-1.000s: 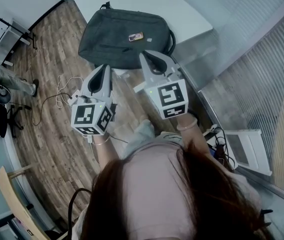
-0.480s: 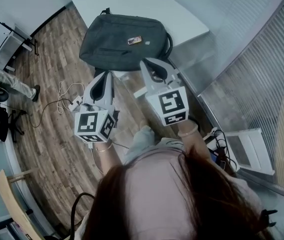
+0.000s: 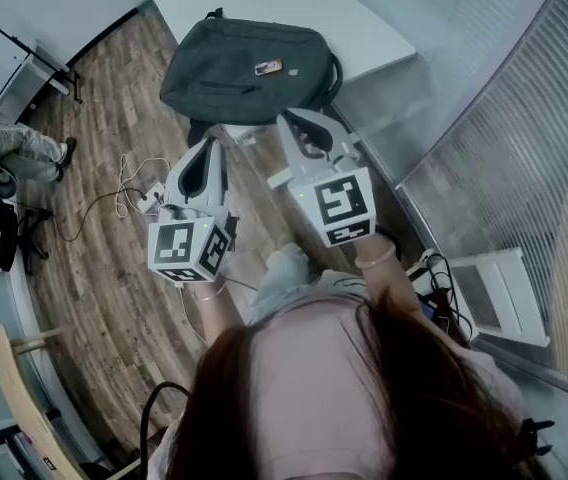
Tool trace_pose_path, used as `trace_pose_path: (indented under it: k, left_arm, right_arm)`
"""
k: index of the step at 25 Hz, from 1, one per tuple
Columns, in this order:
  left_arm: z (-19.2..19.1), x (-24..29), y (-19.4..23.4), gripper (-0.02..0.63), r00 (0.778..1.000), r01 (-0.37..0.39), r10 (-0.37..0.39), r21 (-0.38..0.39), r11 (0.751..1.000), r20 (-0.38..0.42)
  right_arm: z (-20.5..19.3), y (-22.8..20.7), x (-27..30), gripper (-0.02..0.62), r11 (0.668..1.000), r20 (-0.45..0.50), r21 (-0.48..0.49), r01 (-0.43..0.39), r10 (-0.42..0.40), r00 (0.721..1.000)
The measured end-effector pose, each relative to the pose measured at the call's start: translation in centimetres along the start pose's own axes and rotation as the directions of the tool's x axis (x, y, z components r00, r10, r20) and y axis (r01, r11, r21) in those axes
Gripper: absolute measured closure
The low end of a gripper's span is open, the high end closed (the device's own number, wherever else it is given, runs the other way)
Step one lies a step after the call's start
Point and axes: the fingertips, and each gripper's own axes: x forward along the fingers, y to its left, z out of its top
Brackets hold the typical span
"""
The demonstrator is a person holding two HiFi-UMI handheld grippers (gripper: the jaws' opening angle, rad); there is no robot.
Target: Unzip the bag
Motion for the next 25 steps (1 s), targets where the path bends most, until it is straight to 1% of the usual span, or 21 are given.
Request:
trace_pose_path:
  k: [3,6,10,15,20,25]
  left_arm:
    - [-0.1,-0.2,-0.2,0.595,1.0,0.007,-0.007,0.003,1.0,-0.009]
    - [-0.6,0.2,-0.1,0.595,1.0,0.021,-0.021,-0.003,1.0,-0.017]
    - [-1.5,1.4,1.2,0.595,0.998,0.05,-0.05,-0.013,0.999,-0.034]
    - [-2.0,2.9,4.6,0.595,0.996,0.077,-0.078,-0.035,0.996,-0.039]
    - [-2.6,4.1,8.5,0.596,0.994,0.097,-0.099,-0.048,0.994,-0.051]
    - [-2.8,4.9,13.0,0.596,0.994,0.1,-0.103,-0.073,0.992,-0.042]
  right_arm:
    - [0.0,0.4,-0.4,0.592,1.0,0.002,-0.003,-0.005,0.005,1.0]
    - [-0.3,0.4,-0.4,0.592,1.0,0.0,-0.001,0.006,-0.006,1.0]
    - [-0.9,0.6,1.2,0.592,1.0,-0.022,-0.005,0.03,-0.03,0.999]
    - [-1.2,1.0,4.2,0.592,0.998,-0.048,-0.011,0.059,-0.06,0.997]
    - [-1.8,1.3,8.2,0.592,0.996,-0.078,0.007,0.089,-0.088,0.993]
    - [-1.5,2.5,12.3,0.592,0.994,-0.099,-0.034,0.107,-0.109,0.989]
